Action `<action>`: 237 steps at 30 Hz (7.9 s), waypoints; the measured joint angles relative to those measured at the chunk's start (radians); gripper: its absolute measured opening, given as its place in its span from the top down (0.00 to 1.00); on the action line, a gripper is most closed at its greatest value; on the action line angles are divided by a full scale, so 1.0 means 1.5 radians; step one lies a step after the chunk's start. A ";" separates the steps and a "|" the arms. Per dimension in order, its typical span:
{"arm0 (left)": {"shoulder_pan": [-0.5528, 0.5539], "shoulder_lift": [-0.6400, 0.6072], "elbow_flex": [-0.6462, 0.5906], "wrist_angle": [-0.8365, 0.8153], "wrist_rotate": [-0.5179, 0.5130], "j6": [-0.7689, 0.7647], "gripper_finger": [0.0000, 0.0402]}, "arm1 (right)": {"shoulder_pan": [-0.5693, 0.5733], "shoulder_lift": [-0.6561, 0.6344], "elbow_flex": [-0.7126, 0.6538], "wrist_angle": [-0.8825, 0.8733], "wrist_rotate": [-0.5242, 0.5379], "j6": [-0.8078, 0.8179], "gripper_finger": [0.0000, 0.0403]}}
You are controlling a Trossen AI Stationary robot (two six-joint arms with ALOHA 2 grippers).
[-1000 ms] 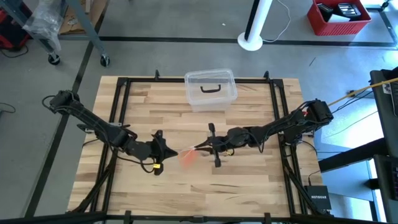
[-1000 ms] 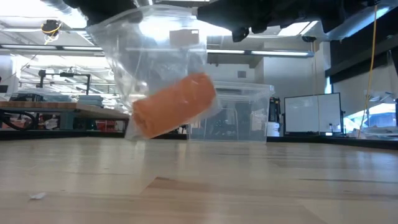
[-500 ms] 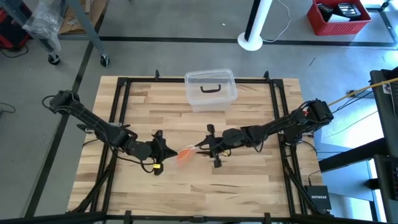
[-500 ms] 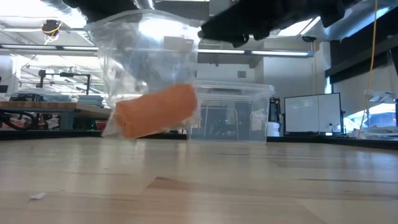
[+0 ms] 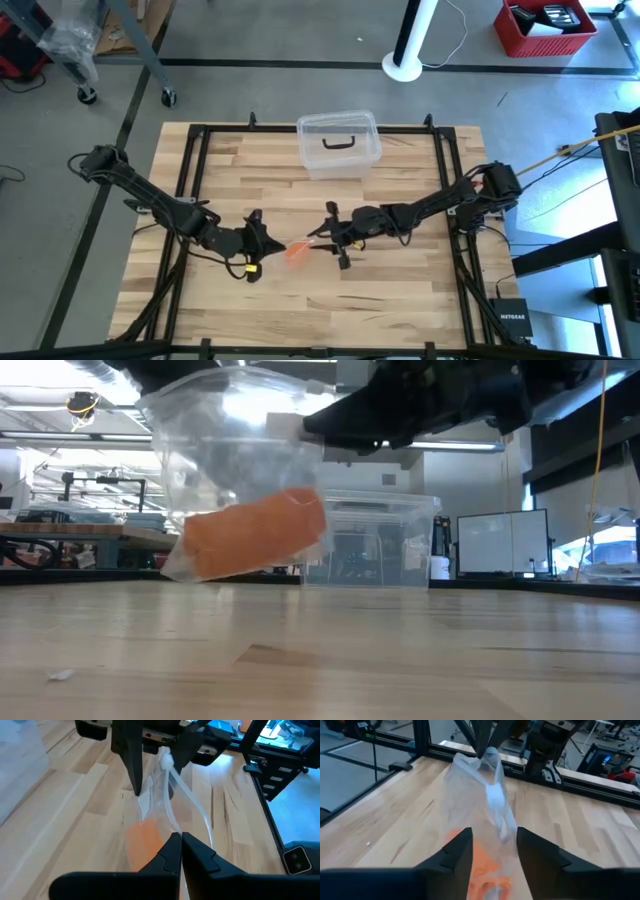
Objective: Roll bandage
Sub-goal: Close the transparent zip bag, then open the transparent bin
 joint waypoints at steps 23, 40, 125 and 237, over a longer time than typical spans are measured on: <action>0.026 -0.003 0.000 -0.063 0.000 -0.064 0.94 | 0.001 0.001 0.000 0.015 -0.022 0.026 0.99; 0.111 0.056 0.010 0.186 -0.015 0.105 0.58 | -0.003 -0.018 0.000 -0.003 0.066 0.147 0.99; 0.088 0.131 0.011 0.082 -0.048 0.125 0.95 | -0.003 -0.017 0.000 -0.007 0.112 0.189 0.99; 0.752 0.209 0.087 0.130 0.426 0.148 0.44 | -0.784 -0.297 -0.116 -0.353 -0.329 0.263 0.32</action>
